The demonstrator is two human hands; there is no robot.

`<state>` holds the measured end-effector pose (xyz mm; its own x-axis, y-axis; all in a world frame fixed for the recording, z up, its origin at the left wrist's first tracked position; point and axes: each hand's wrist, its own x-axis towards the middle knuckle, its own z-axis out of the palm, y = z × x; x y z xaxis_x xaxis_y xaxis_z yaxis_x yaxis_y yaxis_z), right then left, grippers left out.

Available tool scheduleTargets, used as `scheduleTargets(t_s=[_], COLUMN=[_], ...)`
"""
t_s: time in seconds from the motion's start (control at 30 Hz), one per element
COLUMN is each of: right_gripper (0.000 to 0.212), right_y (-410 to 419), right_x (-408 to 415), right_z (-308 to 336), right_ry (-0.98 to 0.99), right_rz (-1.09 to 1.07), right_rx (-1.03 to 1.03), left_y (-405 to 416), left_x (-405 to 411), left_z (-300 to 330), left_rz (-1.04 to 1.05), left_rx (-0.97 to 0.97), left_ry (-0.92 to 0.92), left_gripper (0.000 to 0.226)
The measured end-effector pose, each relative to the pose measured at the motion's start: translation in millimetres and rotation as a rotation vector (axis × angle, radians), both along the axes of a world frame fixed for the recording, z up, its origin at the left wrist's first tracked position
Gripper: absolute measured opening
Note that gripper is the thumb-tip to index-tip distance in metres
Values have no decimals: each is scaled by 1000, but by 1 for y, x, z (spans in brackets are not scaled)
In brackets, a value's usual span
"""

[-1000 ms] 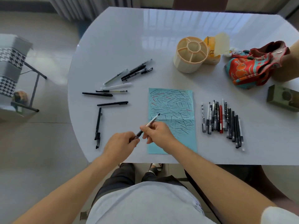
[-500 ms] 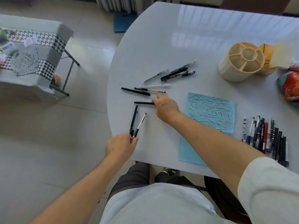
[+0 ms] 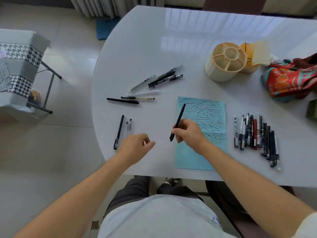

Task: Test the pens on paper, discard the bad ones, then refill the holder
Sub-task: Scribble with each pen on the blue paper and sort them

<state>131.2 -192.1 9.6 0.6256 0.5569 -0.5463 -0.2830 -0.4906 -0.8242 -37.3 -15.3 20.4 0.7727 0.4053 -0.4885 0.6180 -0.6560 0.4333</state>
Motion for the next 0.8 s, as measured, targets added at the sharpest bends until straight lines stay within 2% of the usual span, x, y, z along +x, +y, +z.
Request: scheduleTargets(t_s=[0.13, 0.2, 0.27, 0.4, 0.5, 0.57, 0.67, 0.8], right_gripper=[7, 8, 19, 18, 15, 19, 16, 10], right_y=[-44, -62, -83, -118, -144, -175, -207, -184], right_x=[-28, -39, -44, -45, -33, -12, 9, -5], right_z=[3, 3, 2, -3, -12, -14, -13, -18], right_ry=[149, 209, 229, 145, 142, 73, -81, -200], right_rz=[-145, -178, -250, -451, -765, -932, -819, -548], right_rx=[153, 192, 192, 150, 108, 29, -51, -2], left_y=[-45, -64, -77, -110, -131, -127, -118, -130], left_x=[41, 52, 56, 66, 80, 80, 72, 67], left_z=[9, 9, 5, 0, -6, -15, -27, -37], left_rz=[-162, -240, -307, -433, -492, -472, -472, -574], left_rx=[-316, -383, -347, -177, -16, 62, 79, 32], left_ry=[-87, -97, -96, -152, -187, -196, -251, -353], left_gripper=[24, 16, 20, 22, 25, 24, 21, 19])
